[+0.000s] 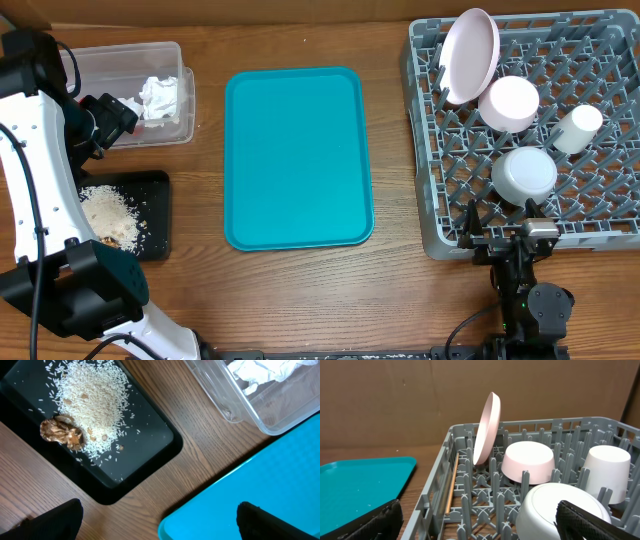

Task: Sort waste into correct bins and load items into the dishwasher

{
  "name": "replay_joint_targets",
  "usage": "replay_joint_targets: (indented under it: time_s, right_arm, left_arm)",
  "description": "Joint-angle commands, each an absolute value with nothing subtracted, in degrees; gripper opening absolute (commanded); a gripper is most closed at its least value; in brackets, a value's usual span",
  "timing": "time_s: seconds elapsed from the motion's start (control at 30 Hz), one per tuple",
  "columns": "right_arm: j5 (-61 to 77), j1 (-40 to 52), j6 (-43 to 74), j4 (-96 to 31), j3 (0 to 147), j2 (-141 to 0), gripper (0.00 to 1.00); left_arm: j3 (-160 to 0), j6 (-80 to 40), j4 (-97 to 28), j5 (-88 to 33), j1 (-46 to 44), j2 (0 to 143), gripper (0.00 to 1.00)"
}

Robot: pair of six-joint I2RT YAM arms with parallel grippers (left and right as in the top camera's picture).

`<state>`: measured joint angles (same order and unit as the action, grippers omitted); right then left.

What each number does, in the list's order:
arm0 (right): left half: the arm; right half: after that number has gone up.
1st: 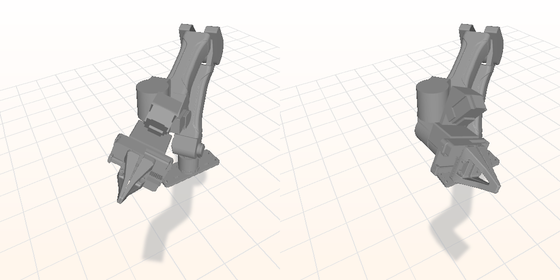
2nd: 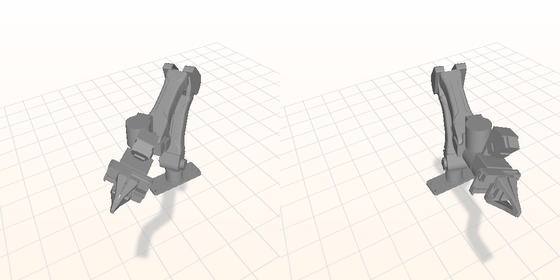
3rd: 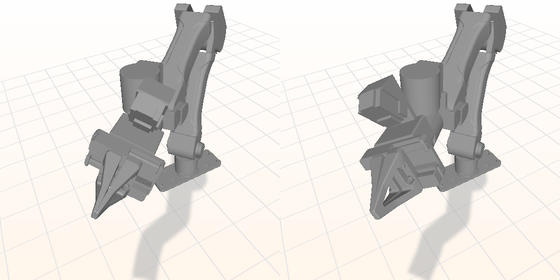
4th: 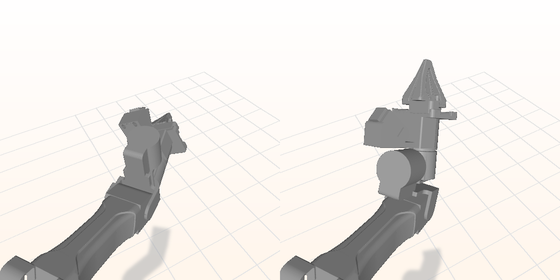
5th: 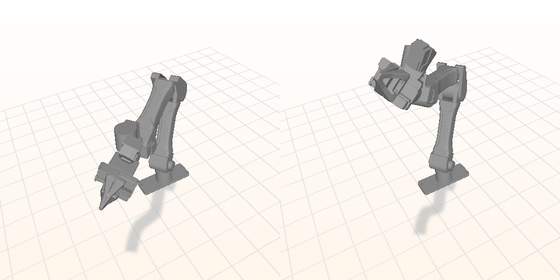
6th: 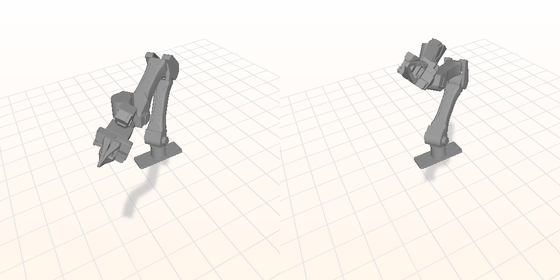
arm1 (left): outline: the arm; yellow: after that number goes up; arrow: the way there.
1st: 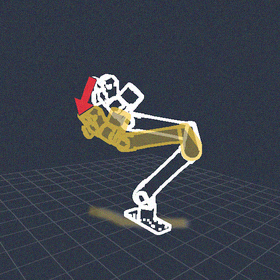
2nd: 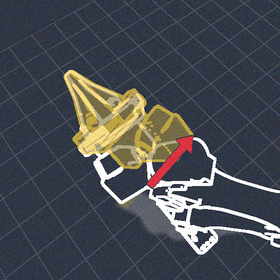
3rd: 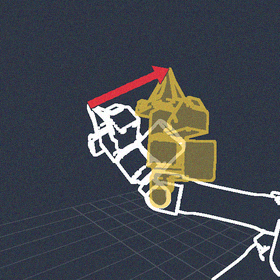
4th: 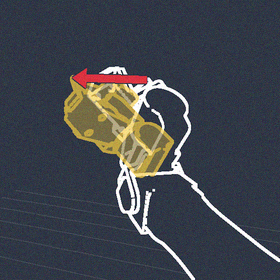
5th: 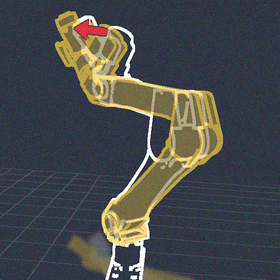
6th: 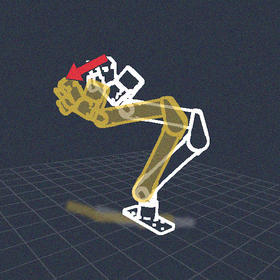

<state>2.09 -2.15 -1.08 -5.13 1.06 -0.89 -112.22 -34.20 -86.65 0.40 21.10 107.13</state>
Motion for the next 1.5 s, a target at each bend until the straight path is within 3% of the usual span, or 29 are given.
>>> replay_joint_targets:
  time_s: [0.0,0.6,0.93,1.2,1.47]
  right_arm:
    - [1.6,-2.3,-1.3,-4.8,0.5,-0.2,1.0]
    - [1.6,-2.3,-1.3,-4.8,0.5,-0.2,1.0]
    - [1.6,-2.3,-1.3,-4.8,0.5,-0.2,1.0]
    - [1.6,-2.3,-1.3,-4.8,0.5,-0.2,1.0]
    - [1.6,-2.3,-1.3,-4.8,0.5,-0.2,1.0]
  left_arm:
    - [-112.7,-34.7,-86.7,0.2,20.9,107.6,1.0]
    - [-112.7,-34.7,-86.7,0.2,20.0,106.6,1.0]
    - [-112.7,-34.7,-86.7,0.4,8.5,97.6,1.0]
    - [-112.2,-25.3,-89.7,7.5,1.7,93.9,1.0]
    - [-94.2,-25.2,-80.4,5.2,1.1,84.2,1.0]
